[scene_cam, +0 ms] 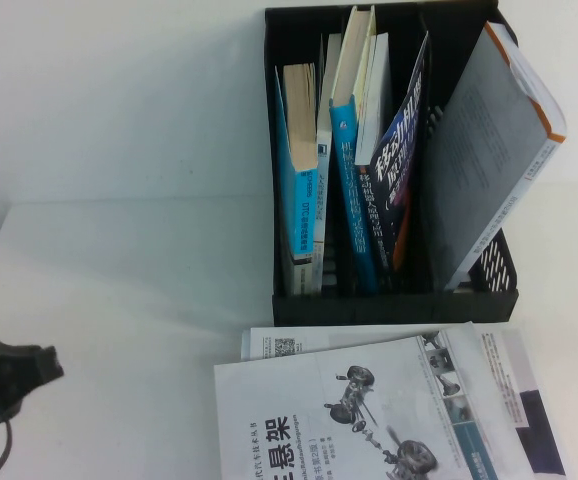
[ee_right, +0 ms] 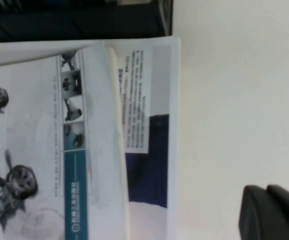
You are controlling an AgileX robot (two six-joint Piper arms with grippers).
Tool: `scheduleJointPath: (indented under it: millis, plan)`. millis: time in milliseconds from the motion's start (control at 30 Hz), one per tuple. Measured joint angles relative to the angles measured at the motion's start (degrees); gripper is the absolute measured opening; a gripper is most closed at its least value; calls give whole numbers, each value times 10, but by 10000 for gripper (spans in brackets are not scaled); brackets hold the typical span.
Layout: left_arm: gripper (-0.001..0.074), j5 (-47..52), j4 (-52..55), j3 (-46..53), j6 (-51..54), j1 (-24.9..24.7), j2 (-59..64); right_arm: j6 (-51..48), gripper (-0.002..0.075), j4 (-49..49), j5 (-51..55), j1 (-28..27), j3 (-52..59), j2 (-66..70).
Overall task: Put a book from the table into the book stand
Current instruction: Push book with right arm
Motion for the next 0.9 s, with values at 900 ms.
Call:
scheduleJointPath:
  millis: [900]
  plan:
    - [-4, 313, -371, -113, 451, 147, 292, -290, -5, 318, -41, 3, -10, 292]
